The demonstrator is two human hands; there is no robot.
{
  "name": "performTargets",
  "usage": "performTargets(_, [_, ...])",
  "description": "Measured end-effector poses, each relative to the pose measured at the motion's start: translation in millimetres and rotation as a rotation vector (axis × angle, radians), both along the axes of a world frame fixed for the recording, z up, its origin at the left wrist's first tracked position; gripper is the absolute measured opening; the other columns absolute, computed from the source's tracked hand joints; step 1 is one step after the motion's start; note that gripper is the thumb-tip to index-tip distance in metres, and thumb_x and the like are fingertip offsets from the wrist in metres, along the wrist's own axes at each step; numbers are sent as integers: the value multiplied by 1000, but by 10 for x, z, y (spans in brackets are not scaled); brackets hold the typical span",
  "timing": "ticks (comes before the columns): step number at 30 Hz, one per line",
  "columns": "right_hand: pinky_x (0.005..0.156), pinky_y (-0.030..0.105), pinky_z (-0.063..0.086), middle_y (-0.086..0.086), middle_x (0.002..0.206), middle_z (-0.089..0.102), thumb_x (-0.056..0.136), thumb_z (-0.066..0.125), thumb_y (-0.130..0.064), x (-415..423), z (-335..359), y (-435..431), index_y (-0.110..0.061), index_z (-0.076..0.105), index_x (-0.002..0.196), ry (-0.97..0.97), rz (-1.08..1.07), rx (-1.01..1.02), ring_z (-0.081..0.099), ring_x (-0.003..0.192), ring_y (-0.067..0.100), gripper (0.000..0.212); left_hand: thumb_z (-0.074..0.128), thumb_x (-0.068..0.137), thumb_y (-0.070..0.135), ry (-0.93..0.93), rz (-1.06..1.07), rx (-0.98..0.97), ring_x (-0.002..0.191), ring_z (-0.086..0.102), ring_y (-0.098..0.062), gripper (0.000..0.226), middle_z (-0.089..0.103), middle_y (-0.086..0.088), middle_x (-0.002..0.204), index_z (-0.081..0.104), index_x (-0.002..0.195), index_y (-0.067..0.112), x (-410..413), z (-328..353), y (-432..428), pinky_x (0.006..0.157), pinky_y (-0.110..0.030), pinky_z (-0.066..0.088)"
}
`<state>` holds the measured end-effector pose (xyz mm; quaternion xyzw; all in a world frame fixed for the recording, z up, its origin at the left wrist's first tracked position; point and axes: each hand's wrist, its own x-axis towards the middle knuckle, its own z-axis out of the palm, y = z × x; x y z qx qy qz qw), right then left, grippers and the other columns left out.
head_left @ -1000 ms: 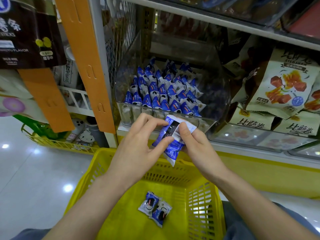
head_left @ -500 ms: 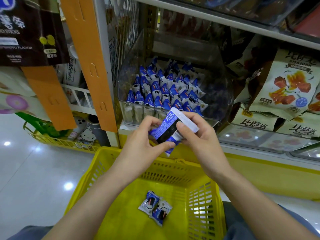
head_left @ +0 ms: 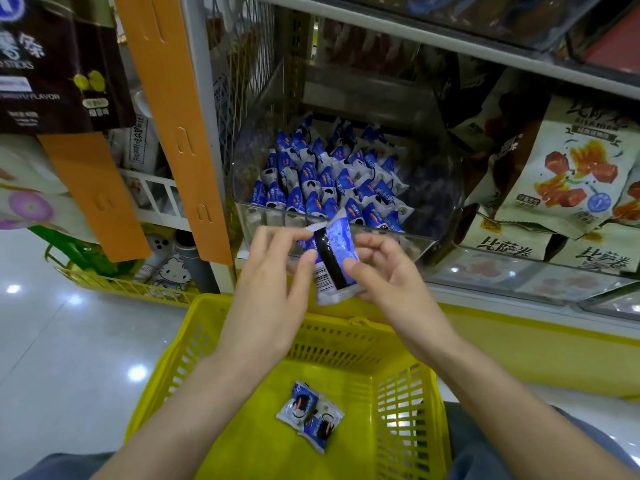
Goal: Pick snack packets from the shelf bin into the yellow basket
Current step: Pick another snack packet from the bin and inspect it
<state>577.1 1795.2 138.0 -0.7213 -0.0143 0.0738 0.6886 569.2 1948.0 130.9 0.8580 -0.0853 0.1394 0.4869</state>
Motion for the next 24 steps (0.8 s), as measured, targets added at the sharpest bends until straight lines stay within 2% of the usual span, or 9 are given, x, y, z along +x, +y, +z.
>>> performTargets(2, [67,13,47,8,112,61,89,56,-13,-30,-18,23,-17,49,119,31,67,-12,62,84,-1,31,50,91,28,30,-77,-56,96,49,7,28,43,17,108,52,119,24,-7,-21,-28,77,-7,41])
performTargets(5, [87,34,51,7,115,65,92,51,-25,-40,-12,32,-16,54,120,124,83,97,63,103,15,29,56,89,28,41,-149,-56,106,46,9,31,42,22,115,50,120,27,-9,-57,-47,87,-13,42])
performTargets(7, [84,41,54,8,110,68,93,47,-29,-15,-4,21,-14,56,116,154,25,123,65,101,21,29,60,87,24,34,-196,-62,108,45,10,32,44,22,117,51,118,27,3,-60,-38,87,-8,39])
performTargets(12, [57,21,53,-1,80,71,95,48,-16,12,-20,-1,-16,59,90,65,-68,13,68,71,9,12,54,90,22,-5,-244,69,111,41,12,33,43,22,116,48,122,23,-5,-63,-38,90,-2,32])
performTargets(16, [60,19,53,-9,70,65,92,51,-13,-52,-71,44,-17,56,79,-16,-13,-25,65,69,2,14,44,87,45,30,-188,69,99,48,5,32,42,17,108,47,111,26,-19,-63,-44,80,-11,41])
performTargets(19, [63,21,54,-12,68,61,93,50,-15,-81,-89,75,-18,52,80,-58,11,-81,62,70,3,14,54,88,36,48,-182,27,97,49,4,20,44,15,102,50,104,24,32,-69,-20,80,-14,43])
performTargets(21, [68,37,57,1,72,59,94,50,-17,-96,-99,77,-16,52,81,-102,7,-115,61,73,16,13,57,88,28,65,-209,31,98,50,3,16,45,15,102,52,103,24,58,-70,7,81,-16,44])
performTargets(23, [72,57,50,17,82,57,94,50,-21,-117,-107,81,-14,52,85,-147,-3,-172,58,77,38,11,55,89,27,55,-226,89,96,52,0,17,48,14,101,53,105,22,64,-72,29,83,-22,47])
performTargets(24, [71,60,48,18,84,57,94,50,-22,-124,-117,83,-14,52,86,-163,-5,-197,56,80,41,11,53,89,26,43,-226,123,94,54,-3,18,49,13,101,53,107,21,57,-70,30,82,-26,48])
